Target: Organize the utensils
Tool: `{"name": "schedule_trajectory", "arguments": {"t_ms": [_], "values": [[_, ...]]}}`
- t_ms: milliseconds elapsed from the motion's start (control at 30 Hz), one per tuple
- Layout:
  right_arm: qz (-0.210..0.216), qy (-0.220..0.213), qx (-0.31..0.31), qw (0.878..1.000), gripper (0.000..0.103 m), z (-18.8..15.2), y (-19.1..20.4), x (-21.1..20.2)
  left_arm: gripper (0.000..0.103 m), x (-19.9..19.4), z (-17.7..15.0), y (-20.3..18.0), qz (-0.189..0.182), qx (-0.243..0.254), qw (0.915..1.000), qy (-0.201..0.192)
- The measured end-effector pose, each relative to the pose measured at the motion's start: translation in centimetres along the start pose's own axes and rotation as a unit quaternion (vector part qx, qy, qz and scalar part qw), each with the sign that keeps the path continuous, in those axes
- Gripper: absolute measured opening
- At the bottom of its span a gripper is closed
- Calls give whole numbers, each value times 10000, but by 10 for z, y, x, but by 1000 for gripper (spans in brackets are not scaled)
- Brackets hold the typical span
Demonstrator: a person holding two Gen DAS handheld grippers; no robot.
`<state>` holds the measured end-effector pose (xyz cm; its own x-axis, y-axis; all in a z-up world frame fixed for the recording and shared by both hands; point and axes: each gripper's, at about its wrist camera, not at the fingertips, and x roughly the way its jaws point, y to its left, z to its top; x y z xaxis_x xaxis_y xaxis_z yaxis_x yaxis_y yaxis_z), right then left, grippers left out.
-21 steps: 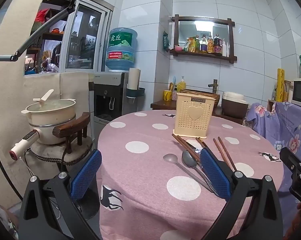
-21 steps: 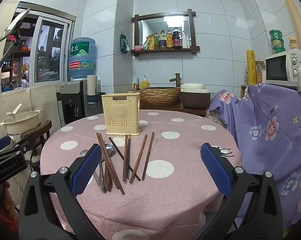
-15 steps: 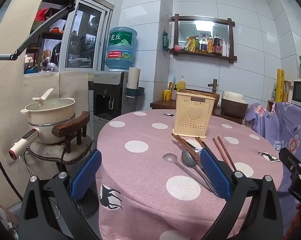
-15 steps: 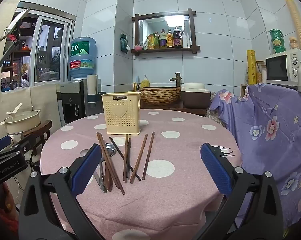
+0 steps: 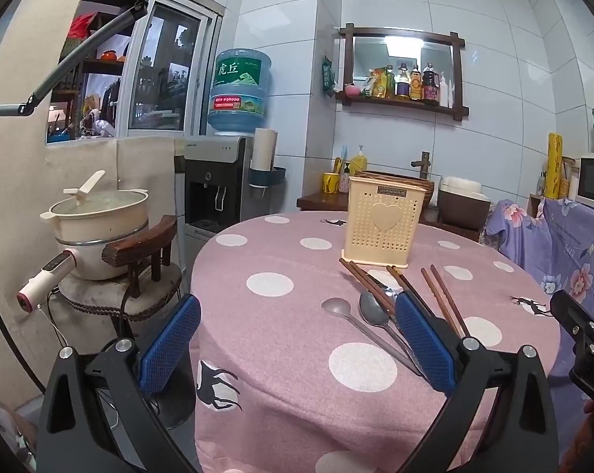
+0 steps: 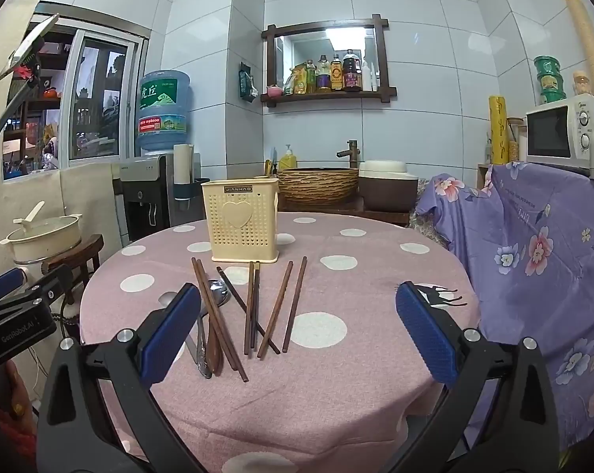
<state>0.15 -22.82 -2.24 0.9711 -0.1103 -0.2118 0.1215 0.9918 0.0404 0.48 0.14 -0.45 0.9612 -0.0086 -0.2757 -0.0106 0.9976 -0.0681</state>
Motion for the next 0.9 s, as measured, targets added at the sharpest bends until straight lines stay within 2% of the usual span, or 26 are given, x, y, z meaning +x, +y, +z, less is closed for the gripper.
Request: {"name": "schedule_trajectory", "arguments": {"t_ms": [900], "values": [[3,26,2,10000,98,-6,1,3,98,1,-1,0,-2,6,10000,14]]}}
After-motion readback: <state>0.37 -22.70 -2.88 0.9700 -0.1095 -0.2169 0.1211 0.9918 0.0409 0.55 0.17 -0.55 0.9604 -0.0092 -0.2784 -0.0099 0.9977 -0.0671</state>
